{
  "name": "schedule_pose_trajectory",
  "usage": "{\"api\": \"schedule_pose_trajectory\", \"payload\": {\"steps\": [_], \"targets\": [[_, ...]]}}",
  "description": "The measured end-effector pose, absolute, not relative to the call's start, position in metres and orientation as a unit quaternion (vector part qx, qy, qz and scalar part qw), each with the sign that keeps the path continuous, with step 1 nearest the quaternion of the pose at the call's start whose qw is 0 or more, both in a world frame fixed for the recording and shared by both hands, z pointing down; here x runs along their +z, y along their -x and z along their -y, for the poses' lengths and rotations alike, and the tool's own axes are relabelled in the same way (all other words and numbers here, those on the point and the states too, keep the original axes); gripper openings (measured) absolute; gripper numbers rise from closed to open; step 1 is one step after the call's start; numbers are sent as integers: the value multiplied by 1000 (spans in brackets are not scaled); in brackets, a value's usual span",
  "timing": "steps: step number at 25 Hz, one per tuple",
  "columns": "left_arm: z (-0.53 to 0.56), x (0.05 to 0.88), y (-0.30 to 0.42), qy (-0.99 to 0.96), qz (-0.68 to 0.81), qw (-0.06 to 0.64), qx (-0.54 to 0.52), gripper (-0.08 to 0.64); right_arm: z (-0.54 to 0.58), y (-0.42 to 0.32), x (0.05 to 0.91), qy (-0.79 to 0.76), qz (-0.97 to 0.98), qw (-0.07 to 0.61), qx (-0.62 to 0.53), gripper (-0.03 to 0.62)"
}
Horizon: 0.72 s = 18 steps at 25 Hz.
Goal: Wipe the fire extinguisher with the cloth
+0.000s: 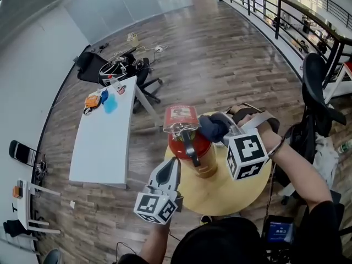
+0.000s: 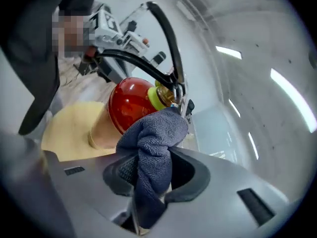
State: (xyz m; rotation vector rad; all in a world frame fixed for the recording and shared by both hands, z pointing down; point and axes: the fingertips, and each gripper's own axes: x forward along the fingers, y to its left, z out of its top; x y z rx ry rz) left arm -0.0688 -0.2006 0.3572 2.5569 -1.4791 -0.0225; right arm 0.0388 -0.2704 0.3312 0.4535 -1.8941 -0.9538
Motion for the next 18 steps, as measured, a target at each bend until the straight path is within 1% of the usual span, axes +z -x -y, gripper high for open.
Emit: {"api": "schedule_pose_trajectory", "payload": {"steps": [2, 7, 9, 15, 18], "targets": [[202, 358, 67, -857, 508, 92, -6, 23, 276, -38, 333, -167, 763, 469, -411, 121], [202, 357, 67, -847, 525, 85, -6, 23, 294, -35, 366, -135, 849, 418, -294, 118], [201, 356, 67, -841, 534, 85, -5, 23, 297, -34, 401, -116, 858, 427, -262, 117], [201, 356, 66, -827, 555, 87, -3, 21, 291, -38, 534, -67, 851, 484, -191, 114], [201, 356, 67, -822, 563, 85, -3, 22, 278, -42, 594, -54, 854, 497, -145, 109]]}}
